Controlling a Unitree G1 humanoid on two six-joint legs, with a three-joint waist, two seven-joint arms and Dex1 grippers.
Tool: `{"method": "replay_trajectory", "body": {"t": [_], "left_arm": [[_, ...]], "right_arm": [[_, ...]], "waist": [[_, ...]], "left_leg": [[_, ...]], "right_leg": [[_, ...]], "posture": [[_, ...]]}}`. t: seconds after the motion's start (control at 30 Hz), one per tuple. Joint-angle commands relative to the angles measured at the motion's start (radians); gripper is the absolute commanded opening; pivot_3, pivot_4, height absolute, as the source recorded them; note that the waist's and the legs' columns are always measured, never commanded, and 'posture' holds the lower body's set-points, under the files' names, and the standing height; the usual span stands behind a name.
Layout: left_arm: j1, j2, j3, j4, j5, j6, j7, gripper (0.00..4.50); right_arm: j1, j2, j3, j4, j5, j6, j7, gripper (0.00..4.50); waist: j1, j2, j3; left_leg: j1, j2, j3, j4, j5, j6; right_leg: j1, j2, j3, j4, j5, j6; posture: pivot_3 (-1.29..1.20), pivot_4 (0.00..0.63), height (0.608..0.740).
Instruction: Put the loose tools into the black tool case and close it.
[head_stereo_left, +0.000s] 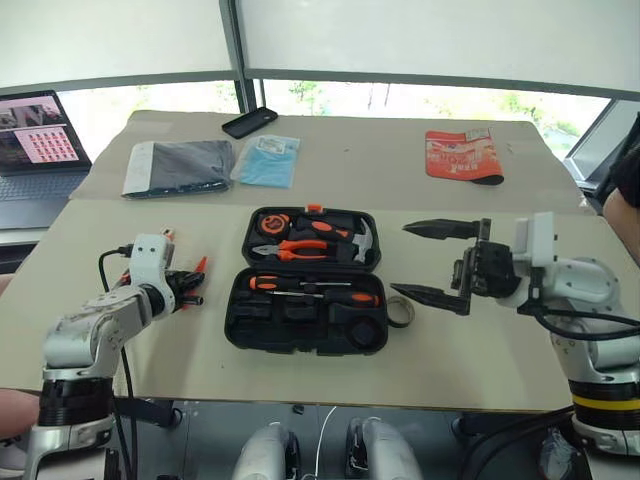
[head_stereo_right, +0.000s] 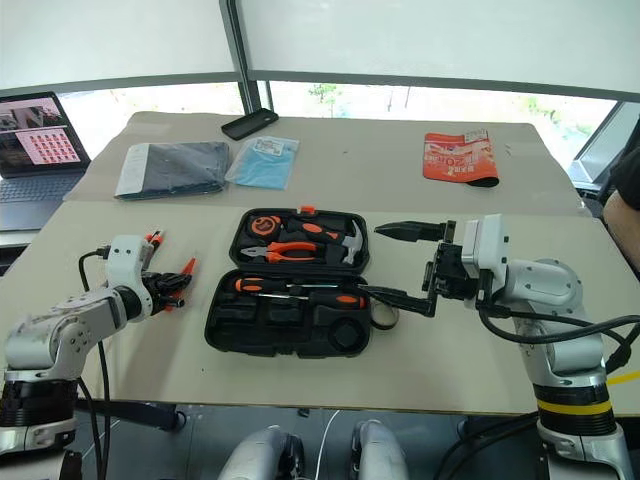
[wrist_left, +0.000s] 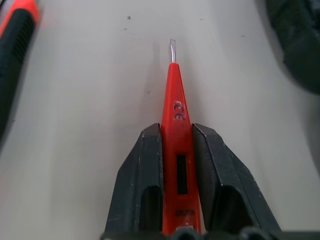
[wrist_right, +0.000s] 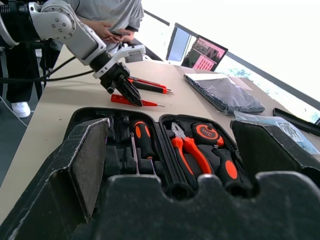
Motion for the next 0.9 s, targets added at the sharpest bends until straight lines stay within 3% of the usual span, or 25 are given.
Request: {"method": "replay_trajectory", "body": {"t": [0.03,0.2,0.27,0.57,0.9], "left_arm": [[-0.030,0.045,0.024,-0.047,-0.024,-0.157,-0.175,0.43],[-0.111,0.184,-0.279,-0.066,0.096,-0.541,-0.755,0.43],[-0.149,0.209,-0.364,-0.033,0.140,-0.604,-0.867,0.43],[-0.409,0.135,-0.568,0.199,0.348,-0.624,-0.940,0.43],[-0.419,0.105,-0.602,0.184,0.371,-0.594,-1.004,0.43]], "right_arm": [[0.003,-0.030,-0.047,-0.036,0.028,0.016,-0.012,4.50],[0.083,-0.105,-0.099,-0.055,0.031,0.055,0.002,4.50],[0.112,-0.123,-0.102,-0.071,0.036,0.069,0.003,4.50],[0.199,-0.117,-0.124,-0.162,0.043,0.094,-0.046,4.50],[0.279,-0.120,-0.150,-0.218,0.059,0.106,-0.084,4.50]], "waist": [[0.001,0.000,0.000],[0.014,0.000,0.000],[0.014,0.001,0.000],[0.009,-0.001,0.001],[0.010,-0.001,0.001]], "left_leg": [[-0.001,0.000,0.000,0.000,0.000,0.000],[-0.002,-0.001,0.000,0.001,-0.001,0.000],[-0.002,-0.002,0.001,0.001,-0.003,0.001],[-0.003,0.000,0.000,0.002,-0.004,0.011],[-0.005,0.000,0.000,0.007,-0.005,0.012]], "right_leg": [[0.000,0.000,-0.001,0.000,0.000,0.000],[-0.001,0.000,-0.003,-0.002,0.000,0.000],[0.000,0.000,-0.003,-0.003,0.000,0.000],[0.000,0.011,-0.002,-0.003,0.000,0.001],[0.000,0.010,-0.001,-0.003,0.000,0.002]], "posture": [[0.00,0.150,0.740],[0.00,0.150,0.740],[0.00,0.150,0.740],[0.00,0.150,0.740],[0.00,0.150,0.740]]}}
